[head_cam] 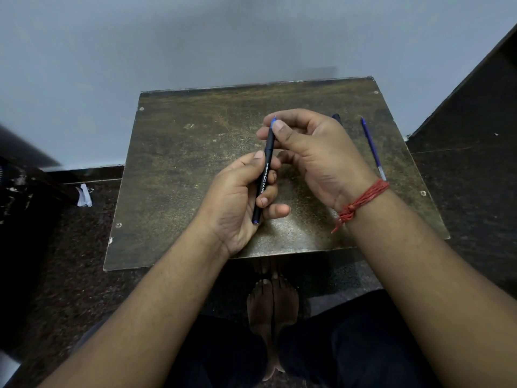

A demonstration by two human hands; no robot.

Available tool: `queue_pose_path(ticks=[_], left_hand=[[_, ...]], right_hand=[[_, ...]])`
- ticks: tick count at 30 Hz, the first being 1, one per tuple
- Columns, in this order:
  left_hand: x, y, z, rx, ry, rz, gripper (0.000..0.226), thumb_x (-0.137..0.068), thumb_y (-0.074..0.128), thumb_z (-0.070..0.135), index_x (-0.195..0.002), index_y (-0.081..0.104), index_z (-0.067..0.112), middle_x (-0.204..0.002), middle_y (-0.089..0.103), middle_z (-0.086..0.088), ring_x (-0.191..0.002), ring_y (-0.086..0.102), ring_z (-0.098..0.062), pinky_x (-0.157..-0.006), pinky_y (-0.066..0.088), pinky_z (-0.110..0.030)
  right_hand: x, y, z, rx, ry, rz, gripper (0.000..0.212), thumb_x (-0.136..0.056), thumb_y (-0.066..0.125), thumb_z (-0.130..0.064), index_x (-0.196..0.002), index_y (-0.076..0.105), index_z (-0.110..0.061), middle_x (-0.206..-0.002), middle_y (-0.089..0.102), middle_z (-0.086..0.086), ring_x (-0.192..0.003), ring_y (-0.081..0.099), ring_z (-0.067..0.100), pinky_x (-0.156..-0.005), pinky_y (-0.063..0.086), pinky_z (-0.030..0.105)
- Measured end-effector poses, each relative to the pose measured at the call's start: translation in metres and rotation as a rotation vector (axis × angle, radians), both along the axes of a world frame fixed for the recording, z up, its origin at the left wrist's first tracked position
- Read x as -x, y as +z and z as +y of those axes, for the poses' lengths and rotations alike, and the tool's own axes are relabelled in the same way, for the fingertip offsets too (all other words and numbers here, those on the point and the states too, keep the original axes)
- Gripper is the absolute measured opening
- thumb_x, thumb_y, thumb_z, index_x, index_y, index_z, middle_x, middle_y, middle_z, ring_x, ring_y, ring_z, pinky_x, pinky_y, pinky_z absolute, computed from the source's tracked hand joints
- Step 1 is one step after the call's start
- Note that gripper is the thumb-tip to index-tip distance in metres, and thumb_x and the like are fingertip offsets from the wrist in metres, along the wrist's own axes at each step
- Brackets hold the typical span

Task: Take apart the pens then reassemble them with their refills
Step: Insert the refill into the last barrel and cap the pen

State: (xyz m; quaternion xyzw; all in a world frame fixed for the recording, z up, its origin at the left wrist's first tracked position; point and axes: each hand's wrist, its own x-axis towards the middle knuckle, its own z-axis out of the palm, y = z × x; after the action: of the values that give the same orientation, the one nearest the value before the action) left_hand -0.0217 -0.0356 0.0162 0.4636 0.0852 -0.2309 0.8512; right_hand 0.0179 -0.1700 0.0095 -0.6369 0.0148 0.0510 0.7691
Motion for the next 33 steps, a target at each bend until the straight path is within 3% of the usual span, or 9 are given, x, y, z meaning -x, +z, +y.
queue_pose_path(ticks=[2, 7, 10, 14, 16, 21, 23, 27, 33], left_hand=[[0.000, 0.000, 0.000, 0.007, 0.002, 0.005, 0.025, -0.104, 0.041, 0.022, -0.089, 0.057, 0.010, -0.069, 0.047, 0.000, -0.040, 0.033, -0.004, -0.036, 0.045, -0.021], [0.000, -0.001, 0.000, 0.006, -0.019, 0.005, 0.022, -0.103, 0.043, 0.022, -0.091, 0.056, 0.010, -0.070, 0.047, 0.000, -0.041, 0.034, -0.004, -0.037, 0.046, -0.021], [0.000, -0.001, 0.000, 0.014, -0.019, 0.005, 0.022, -0.103, 0.042, 0.022, -0.091, 0.055, 0.010, -0.069, 0.047, 0.000, -0.041, 0.033, -0.004, -0.037, 0.045, -0.021], [0.001, 0.001, 0.001, 0.009, -0.011, 0.000, 0.024, -0.103, 0.041, 0.022, -0.090, 0.057, 0.010, -0.069, 0.047, 0.000, -0.042, 0.034, -0.005, -0.037, 0.045, -0.021], [0.001, 0.001, 0.001, 0.016, -0.008, -0.001, 0.025, -0.103, 0.040, 0.021, -0.088, 0.057, 0.010, -0.068, 0.047, 0.000, -0.043, 0.035, -0.005, -0.037, 0.045, -0.022], [0.001, -0.001, -0.002, 0.021, -0.012, -0.006, 0.025, -0.103, 0.040, 0.021, -0.087, 0.055, 0.011, -0.069, 0.045, -0.001, -0.045, 0.038, -0.006, -0.037, 0.046, -0.022], [0.002, -0.001, -0.002, 0.017, -0.007, -0.012, 0.025, -0.104, 0.040, 0.021, -0.087, 0.055, 0.010, -0.069, 0.045, -0.001, -0.044, 0.037, -0.005, -0.037, 0.046, -0.022], [0.000, 0.000, 0.000, 0.007, 0.005, -0.025, 0.025, -0.104, 0.040, 0.022, -0.089, 0.056, 0.010, -0.069, 0.045, 0.000, -0.043, 0.035, -0.005, -0.037, 0.045, -0.022], [0.002, 0.000, -0.003, -0.043, 0.057, -0.041, 0.025, -0.104, 0.042, 0.021, -0.087, 0.056, 0.010, -0.069, 0.043, -0.001, -0.044, 0.035, -0.004, -0.039, 0.049, -0.022]], right_hand=[[0.001, 0.002, 0.002, -0.018, 0.022, -0.006, 0.010, -0.096, 0.060, -0.003, -0.104, 0.066, -0.004, -0.088, 0.073, 0.010, -0.076, 0.060, 0.029, -0.062, 0.051, 0.028], [0.003, 0.003, 0.010, 0.012, -0.010, 0.005, 0.010, -0.090, 0.071, -0.011, -0.090, 0.061, -0.008, -0.068, 0.057, 0.002, -0.049, 0.050, 0.014, -0.046, 0.046, 0.025], [0.003, 0.002, 0.007, 0.001, -0.013, 0.006, 0.013, -0.093, 0.068, -0.018, -0.097, 0.063, -0.006, -0.079, 0.063, 0.003, -0.058, 0.056, 0.014, -0.053, 0.048, 0.025], [0.001, 0.001, 0.000, -0.039, 0.024, 0.012, 0.011, -0.098, 0.059, -0.008, -0.105, 0.066, -0.005, -0.093, 0.074, 0.009, -0.080, 0.065, 0.024, -0.063, 0.052, 0.027], [0.001, 0.001, 0.001, -0.037, 0.042, 0.000, 0.012, -0.095, 0.061, -0.004, -0.106, 0.066, -0.004, -0.088, 0.073, 0.008, -0.076, 0.062, 0.028, -0.062, 0.052, 0.026], [0.001, -0.001, 0.008, -0.004, 0.007, -0.015, 0.011, -0.089, 0.072, -0.009, -0.093, 0.061, -0.008, -0.069, 0.059, 0.005, -0.051, 0.053, 0.015, -0.053, 0.047, 0.027], [0.000, -0.001, 0.007, -0.017, -0.004, -0.008, 0.012, -0.090, 0.071, -0.011, -0.095, 0.061, -0.006, -0.070, 0.059, 0.003, -0.052, 0.054, 0.015, -0.052, 0.047, 0.025], [-0.001, -0.002, -0.001, -0.012, 0.039, 0.008, 0.013, -0.097, 0.062, -0.013, -0.105, 0.067, -0.004, -0.087, 0.071, 0.005, -0.074, 0.064, 0.016, -0.066, 0.051, 0.028], [-0.001, -0.001, 0.003, 0.029, 0.060, 0.014, 0.007, -0.095, 0.062, -0.006, -0.096, 0.069, -0.009, -0.079, 0.069, 0.005, -0.057, 0.056, 0.012, -0.057, 0.038, 0.028]])
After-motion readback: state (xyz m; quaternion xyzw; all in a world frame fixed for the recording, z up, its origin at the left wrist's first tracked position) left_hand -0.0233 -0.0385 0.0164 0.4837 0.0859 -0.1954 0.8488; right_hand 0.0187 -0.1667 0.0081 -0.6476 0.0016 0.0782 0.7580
